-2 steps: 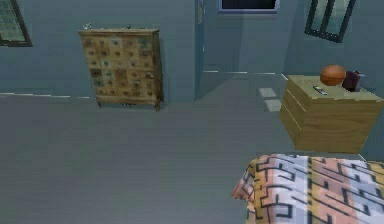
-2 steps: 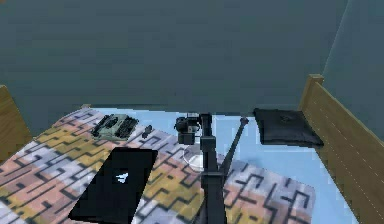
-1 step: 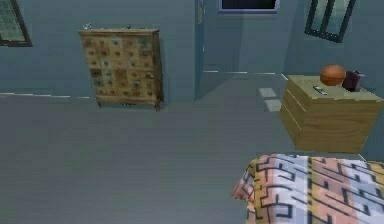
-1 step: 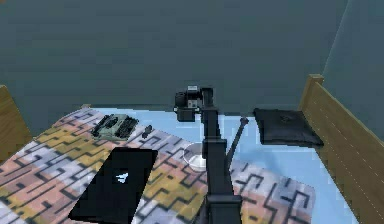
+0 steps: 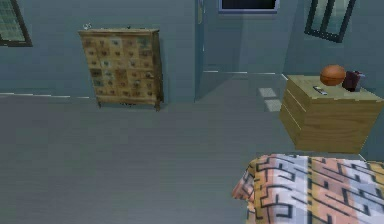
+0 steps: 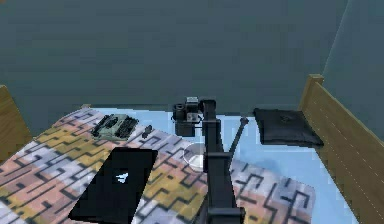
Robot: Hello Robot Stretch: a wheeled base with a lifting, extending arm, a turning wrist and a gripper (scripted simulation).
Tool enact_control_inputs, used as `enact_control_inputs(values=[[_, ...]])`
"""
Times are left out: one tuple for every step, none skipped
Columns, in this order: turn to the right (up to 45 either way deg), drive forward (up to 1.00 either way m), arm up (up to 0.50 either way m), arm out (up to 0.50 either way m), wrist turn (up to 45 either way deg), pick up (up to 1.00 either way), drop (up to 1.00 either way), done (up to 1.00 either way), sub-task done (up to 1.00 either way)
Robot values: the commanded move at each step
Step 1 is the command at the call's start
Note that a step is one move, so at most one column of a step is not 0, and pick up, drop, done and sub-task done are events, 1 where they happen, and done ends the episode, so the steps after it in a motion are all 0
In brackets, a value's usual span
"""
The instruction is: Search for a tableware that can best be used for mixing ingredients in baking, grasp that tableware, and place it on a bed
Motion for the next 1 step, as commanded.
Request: enact_control_inputs(values=[[0.0,0.00,0.00,0.00,0.0,0.00,0.00,1.00,0.00]])
